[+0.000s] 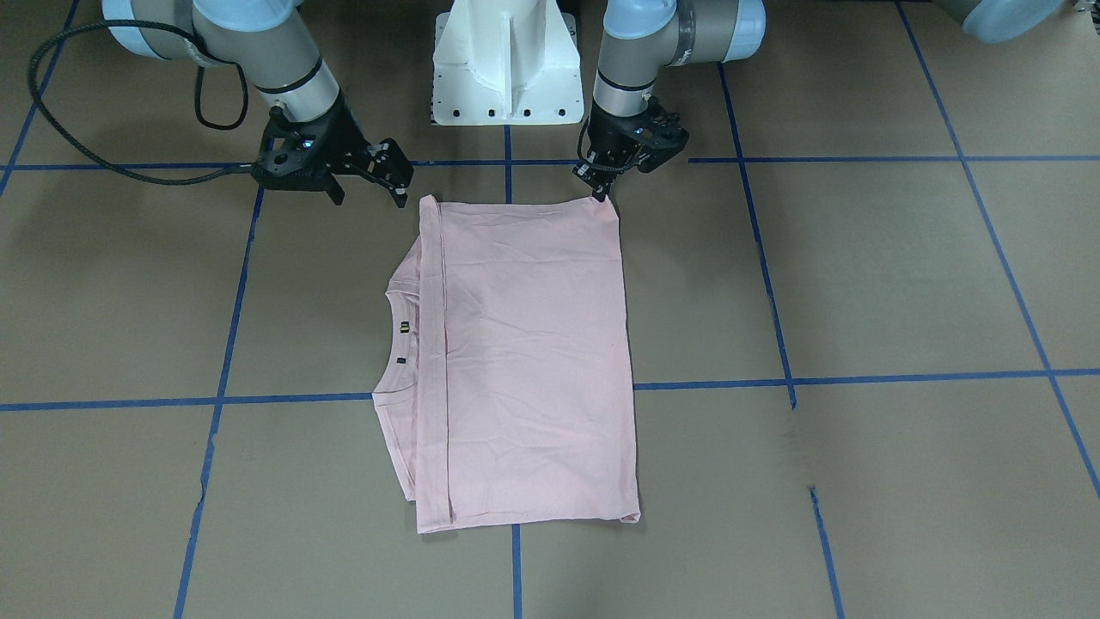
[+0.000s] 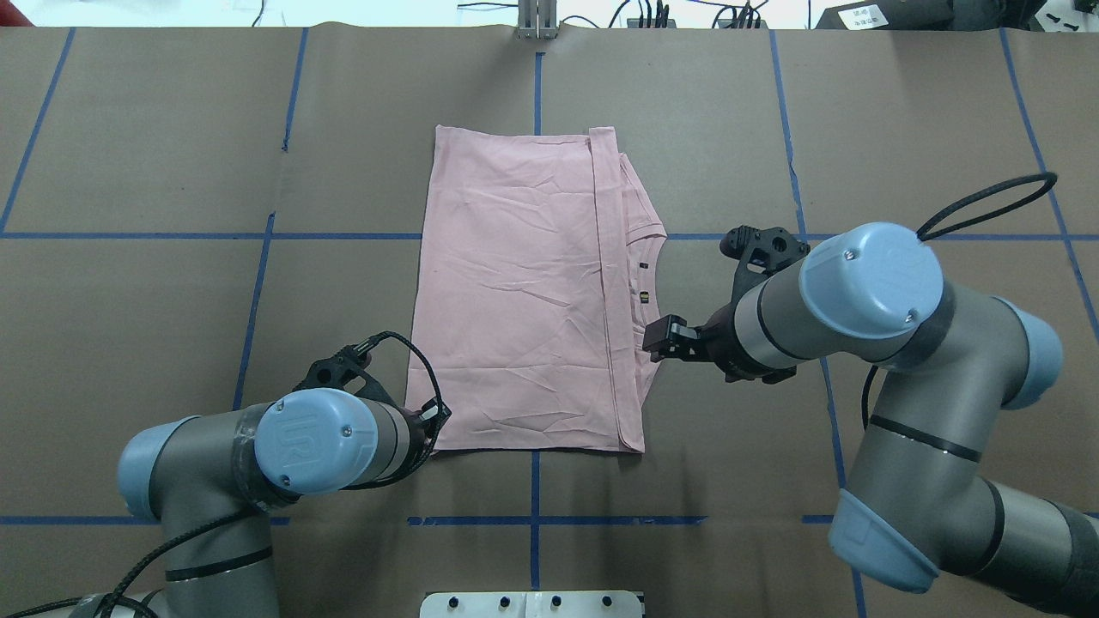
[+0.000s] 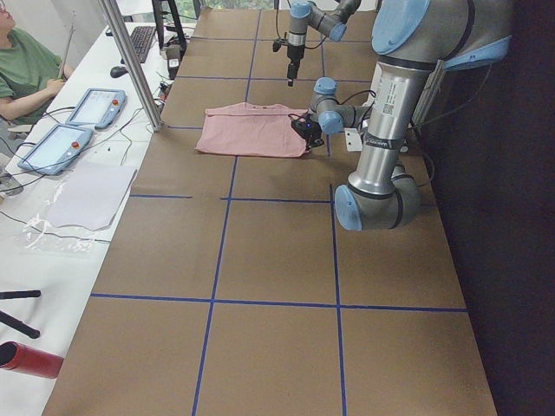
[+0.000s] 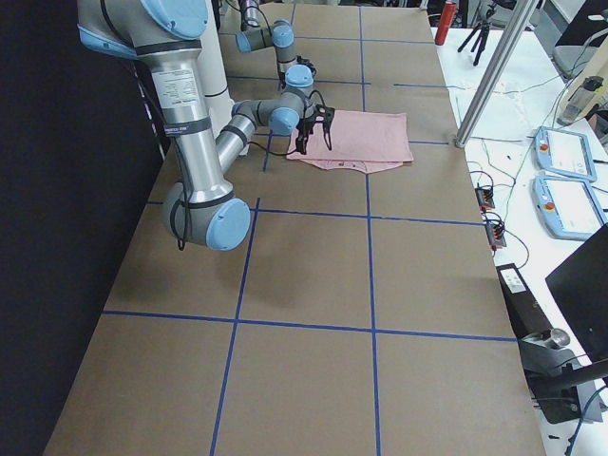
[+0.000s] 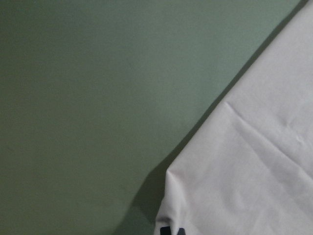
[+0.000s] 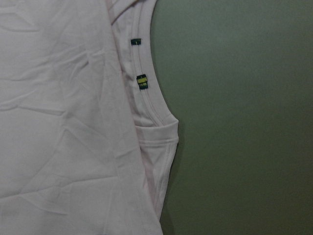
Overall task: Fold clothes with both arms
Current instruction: 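Lower the left gripper to the near shirt corner while the right holds the collar, then move the right gripper to the shirt edge nearest the robot beside the left gripper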
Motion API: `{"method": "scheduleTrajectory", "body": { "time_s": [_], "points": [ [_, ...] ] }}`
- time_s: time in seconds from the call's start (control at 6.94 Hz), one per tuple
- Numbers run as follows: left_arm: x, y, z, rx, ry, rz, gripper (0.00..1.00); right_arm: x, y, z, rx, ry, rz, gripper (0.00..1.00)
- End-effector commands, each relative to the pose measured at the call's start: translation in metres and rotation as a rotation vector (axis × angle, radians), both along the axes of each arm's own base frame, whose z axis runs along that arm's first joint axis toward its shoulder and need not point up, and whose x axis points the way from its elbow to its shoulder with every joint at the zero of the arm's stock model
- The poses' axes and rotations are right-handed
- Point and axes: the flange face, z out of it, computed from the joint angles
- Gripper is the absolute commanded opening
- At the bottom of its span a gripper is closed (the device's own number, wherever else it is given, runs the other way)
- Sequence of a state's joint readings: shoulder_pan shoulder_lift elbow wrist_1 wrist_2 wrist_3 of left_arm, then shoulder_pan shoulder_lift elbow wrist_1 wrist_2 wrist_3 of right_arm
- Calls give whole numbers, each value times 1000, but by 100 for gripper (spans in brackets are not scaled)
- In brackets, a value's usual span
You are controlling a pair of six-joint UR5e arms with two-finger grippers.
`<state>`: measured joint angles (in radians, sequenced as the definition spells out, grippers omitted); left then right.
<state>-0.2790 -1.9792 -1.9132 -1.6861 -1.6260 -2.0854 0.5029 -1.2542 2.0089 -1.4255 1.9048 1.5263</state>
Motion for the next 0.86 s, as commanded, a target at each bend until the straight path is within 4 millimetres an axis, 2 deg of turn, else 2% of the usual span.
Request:
{"method": "scheduleTrajectory", "body": {
  "time_s": [0.0,0.14,0.43,0.72],
  "points": [
    [-2,-1,-1,6,1,1,0,-55,16,7,-136,34,87,100],
    [-2,-1,0,5,0,1,0,-81,11,1,-182,40,121,100],
    [-2,-1,-2,6,2,3,0,-114,2,-3,-194,61,128,100],
    [-2,-1,-2,6,2,1,0,-125,3,10,-203,91,123,100]
  ]
}}
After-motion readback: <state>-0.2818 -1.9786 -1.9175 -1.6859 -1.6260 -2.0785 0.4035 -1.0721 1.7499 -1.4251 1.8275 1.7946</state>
